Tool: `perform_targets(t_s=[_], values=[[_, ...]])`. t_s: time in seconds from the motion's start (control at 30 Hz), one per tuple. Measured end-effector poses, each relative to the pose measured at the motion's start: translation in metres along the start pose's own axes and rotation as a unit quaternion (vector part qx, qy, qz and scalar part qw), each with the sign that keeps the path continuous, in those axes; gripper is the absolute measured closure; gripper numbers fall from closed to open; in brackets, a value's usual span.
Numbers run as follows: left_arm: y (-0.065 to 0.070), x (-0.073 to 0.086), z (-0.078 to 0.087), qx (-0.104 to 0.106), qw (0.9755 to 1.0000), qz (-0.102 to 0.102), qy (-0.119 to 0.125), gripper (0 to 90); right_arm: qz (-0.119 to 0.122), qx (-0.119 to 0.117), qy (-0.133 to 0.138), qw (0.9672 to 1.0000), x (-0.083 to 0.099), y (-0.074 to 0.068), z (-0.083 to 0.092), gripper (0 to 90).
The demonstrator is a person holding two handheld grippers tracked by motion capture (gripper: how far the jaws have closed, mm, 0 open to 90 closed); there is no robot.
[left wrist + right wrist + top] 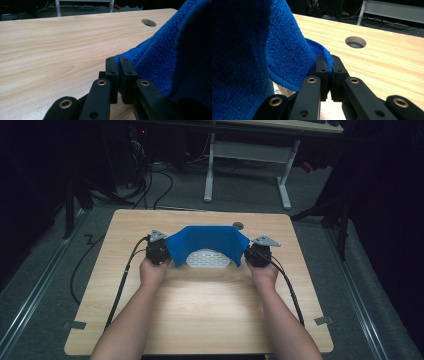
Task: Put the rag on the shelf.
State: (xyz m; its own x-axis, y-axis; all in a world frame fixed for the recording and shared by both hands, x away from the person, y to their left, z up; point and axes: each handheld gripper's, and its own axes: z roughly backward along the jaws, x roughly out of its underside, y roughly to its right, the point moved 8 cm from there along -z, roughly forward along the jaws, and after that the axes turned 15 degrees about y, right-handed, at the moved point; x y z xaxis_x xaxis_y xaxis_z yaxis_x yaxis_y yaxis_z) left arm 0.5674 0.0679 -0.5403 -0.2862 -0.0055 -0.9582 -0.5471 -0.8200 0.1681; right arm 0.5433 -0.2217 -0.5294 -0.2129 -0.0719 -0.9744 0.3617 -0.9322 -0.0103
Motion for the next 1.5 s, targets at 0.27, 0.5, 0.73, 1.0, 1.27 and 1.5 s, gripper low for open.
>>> perform_targets(t_s=[0.27,0.5,0.73,1.0,1.27,1.5], values=[[0.004,0.0,-0.002,0.001,1.0,0.004,0.004,83.9,-0.003,0.006,0.002,1.0,0.005,0.004,0.002,85.1],[-0.005,-0.01,0.008,-0.018,0.9997,0.004,0.017,68.6,-0.011,0.002,0.004,0.9999,-0.002,0.009,0.007,69.3],[-0.015,-0.021,0.021,-0.035,0.9992,-0.005,0.02,59.5,-0.016,0.015,0.023,0.9995,-0.017,0.016,0.013,58.8],[-0.026,-0.027,0.037,-0.052,0.9982,-0.018,0.022,56.2,-0.01,0.02,0.018,0.9996,-0.028,0.02,0.016,52.9],[-0.036,-0.026,0.053,-0.067,0.9971,-0.023,0.028,55.0,0.009,0.025,0.018,0.9995,-0.031,0.022,0.022,52.8],[-0.034,-0.015,0.062,-0.062,0.9978,-0.02,0.015,51.2,0.014,0.029,0.022,0.9992,-0.028,0.024,0.035,52.5]])
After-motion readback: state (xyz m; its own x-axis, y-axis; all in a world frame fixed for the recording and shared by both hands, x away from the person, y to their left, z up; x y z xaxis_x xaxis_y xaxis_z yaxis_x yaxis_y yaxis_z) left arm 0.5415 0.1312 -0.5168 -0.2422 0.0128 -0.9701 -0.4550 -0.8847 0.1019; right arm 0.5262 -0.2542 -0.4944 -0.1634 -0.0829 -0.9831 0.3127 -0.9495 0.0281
